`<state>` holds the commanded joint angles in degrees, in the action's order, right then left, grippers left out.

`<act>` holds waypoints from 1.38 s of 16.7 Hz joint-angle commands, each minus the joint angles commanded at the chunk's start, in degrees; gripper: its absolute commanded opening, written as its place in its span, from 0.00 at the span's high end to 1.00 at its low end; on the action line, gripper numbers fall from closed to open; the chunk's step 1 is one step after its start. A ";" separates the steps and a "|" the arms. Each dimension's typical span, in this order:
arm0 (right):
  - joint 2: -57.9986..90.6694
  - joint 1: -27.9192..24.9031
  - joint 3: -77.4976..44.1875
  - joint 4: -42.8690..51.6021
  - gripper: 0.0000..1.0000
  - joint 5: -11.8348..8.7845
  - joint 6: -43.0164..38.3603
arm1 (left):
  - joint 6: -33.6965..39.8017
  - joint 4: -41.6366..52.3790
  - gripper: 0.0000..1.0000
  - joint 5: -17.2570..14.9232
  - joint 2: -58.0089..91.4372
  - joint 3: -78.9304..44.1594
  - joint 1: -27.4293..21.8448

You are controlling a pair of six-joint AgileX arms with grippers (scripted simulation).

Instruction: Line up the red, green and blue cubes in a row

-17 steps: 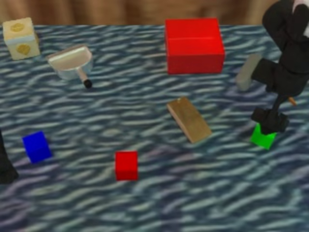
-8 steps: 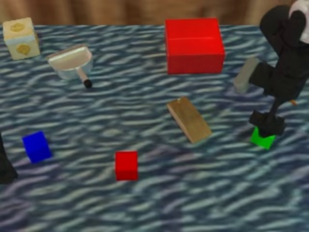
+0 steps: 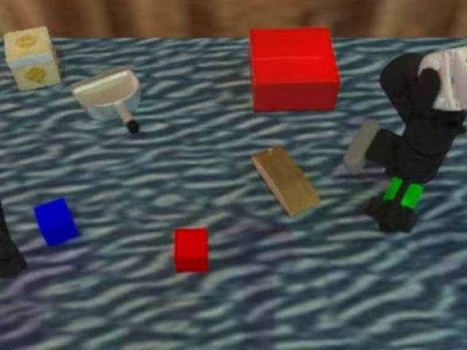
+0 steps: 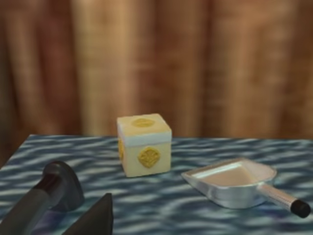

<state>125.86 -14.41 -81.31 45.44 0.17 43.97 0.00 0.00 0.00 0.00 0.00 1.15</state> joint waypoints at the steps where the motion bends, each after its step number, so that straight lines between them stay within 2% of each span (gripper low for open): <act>1: 0.00 0.00 0.00 0.00 0.00 0.00 0.00 | 0.00 0.00 0.00 0.00 0.00 0.00 0.00; 3: 0.00 0.00 0.00 0.00 0.00 0.00 0.00 | 0.00 0.00 0.00 0.00 0.00 0.00 0.00; 16: 0.00 0.00 0.00 0.00 0.98 0.00 0.00 | 0.00 0.00 0.00 0.00 0.00 0.00 0.00; 23: 0.00 0.00 0.00 0.00 1.00 0.00 0.00 | 0.00 0.00 0.00 0.00 0.00 0.00 0.00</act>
<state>125.86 -14.41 -81.31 45.44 0.17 43.97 0.00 0.00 0.00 0.00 0.00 1.15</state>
